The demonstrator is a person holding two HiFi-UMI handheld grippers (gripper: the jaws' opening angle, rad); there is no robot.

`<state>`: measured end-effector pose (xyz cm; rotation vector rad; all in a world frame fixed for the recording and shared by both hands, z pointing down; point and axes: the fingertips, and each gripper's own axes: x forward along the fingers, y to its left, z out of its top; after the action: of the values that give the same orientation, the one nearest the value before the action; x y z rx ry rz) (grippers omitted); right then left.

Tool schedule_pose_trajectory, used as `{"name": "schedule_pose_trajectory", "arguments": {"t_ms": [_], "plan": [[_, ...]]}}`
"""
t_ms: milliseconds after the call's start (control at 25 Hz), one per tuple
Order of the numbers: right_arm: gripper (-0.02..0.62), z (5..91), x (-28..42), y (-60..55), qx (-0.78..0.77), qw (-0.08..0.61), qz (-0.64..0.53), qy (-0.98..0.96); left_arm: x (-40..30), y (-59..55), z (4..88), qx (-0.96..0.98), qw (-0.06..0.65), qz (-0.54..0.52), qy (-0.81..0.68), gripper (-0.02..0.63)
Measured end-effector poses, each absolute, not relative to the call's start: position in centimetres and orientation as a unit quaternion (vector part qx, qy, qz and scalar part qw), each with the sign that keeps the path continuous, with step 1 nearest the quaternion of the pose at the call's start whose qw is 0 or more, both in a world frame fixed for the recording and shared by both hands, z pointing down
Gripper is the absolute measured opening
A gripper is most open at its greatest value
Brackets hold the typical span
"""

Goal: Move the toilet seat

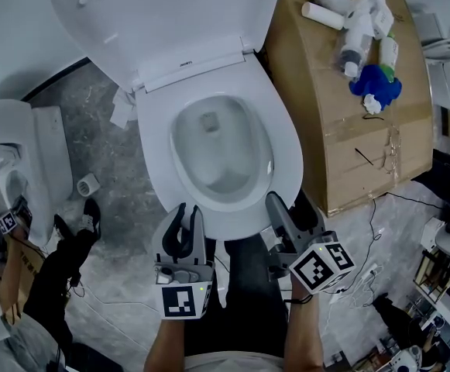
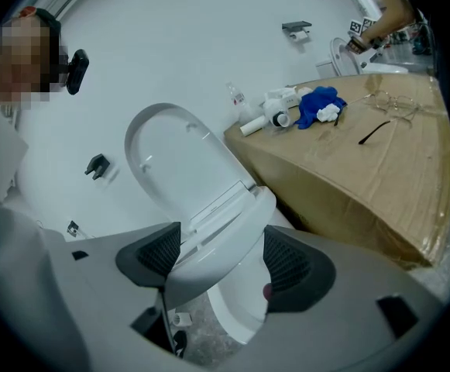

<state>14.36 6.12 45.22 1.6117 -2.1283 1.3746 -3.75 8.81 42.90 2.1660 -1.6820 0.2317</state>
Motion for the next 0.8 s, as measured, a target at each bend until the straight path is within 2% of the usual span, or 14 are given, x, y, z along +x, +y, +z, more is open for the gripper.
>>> {"name": "schedule_pose_trajectory", "arguments": {"t_ms": [200, 360, 800], "plan": [[0.333, 44.5, 14.3, 5.5, 0.549, 0.057, 0.449, -0.703, -4.1, 8.0, 42.0, 0.772, 0.186, 0.075, -0.603, 0.081], [0.333, 43.4, 14.5, 5.0, 0.577, 0.095, 0.393, -0.71, -4.3, 7.7, 41.5, 0.768, 0.187, 0.071, -0.608, 0.081], [0.331, 41.6, 14.1, 3.7, 0.581, 0.095, 0.357, -0.726, -4.9, 6.5, 40.6, 0.758, 0.202, 0.073, -0.616, 0.081]]}}
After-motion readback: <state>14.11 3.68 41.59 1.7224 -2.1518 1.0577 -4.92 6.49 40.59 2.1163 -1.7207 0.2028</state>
